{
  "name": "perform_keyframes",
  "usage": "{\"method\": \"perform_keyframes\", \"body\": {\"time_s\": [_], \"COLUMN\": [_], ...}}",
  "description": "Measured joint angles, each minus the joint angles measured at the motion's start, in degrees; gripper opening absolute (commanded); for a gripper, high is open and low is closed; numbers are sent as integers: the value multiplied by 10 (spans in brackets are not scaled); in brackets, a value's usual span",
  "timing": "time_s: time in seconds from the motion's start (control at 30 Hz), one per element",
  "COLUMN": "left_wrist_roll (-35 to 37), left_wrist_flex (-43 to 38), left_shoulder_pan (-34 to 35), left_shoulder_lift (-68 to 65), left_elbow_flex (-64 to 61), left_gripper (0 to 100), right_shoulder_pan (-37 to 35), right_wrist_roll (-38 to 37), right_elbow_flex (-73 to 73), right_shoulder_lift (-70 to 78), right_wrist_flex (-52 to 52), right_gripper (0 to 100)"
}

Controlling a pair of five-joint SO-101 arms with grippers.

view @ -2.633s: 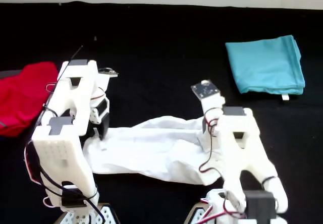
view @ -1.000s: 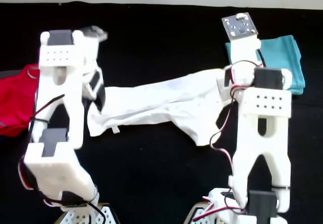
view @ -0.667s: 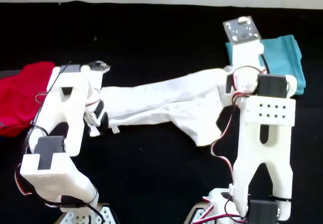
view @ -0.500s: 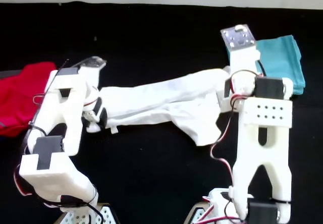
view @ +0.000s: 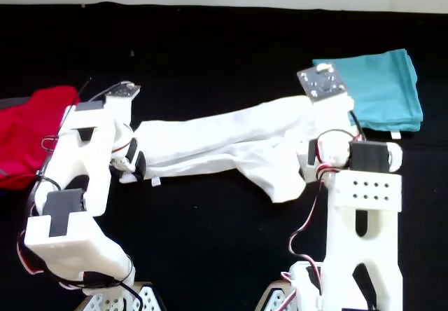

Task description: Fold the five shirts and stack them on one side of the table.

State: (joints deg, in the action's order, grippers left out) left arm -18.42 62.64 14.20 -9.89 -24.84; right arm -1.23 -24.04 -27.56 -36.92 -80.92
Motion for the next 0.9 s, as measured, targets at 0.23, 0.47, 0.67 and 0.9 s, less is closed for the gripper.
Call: {"method": "perform_keyframes", "body": {"time_s": [0.23,0.47,0.67,0.9], "left_wrist_roll": [0,0,0,30], "left_wrist_flex": [-47,-47,4,171], "left_shoulder_pan": [-11,-46,-69,-73], "left_shoulder_lift": [18,18,21,20], "left_elbow_flex": [-37,-37,-16,119], "left_gripper": [98,9,9,9], "right_shoulder_pan": [0,0,0,0], "right_wrist_roll": [0,0,0,0], "right_elbow_flex": [-49,-113,-177,-275], "right_shoulder_lift": [-41,-104,-151,-150], "right_wrist_flex": [0,0,17,99], "right_gripper": [184,184,184,185]}}
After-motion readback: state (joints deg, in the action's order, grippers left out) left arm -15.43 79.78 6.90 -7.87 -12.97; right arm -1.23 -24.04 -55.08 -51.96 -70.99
